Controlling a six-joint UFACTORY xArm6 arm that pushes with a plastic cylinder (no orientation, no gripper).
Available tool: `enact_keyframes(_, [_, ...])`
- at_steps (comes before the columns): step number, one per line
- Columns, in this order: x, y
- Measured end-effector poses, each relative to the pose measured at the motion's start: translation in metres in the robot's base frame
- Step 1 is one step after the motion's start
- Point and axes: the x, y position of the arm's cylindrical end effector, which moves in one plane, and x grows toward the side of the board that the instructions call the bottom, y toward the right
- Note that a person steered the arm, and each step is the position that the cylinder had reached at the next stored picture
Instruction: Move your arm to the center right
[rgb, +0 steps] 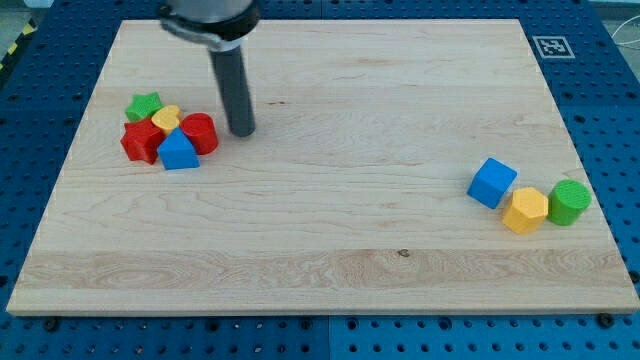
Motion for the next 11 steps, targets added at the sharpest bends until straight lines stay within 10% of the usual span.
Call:
enact_keyframes(5, [-0.014, 0.283])
enact_keyframes(11, [0.031, 0.325])
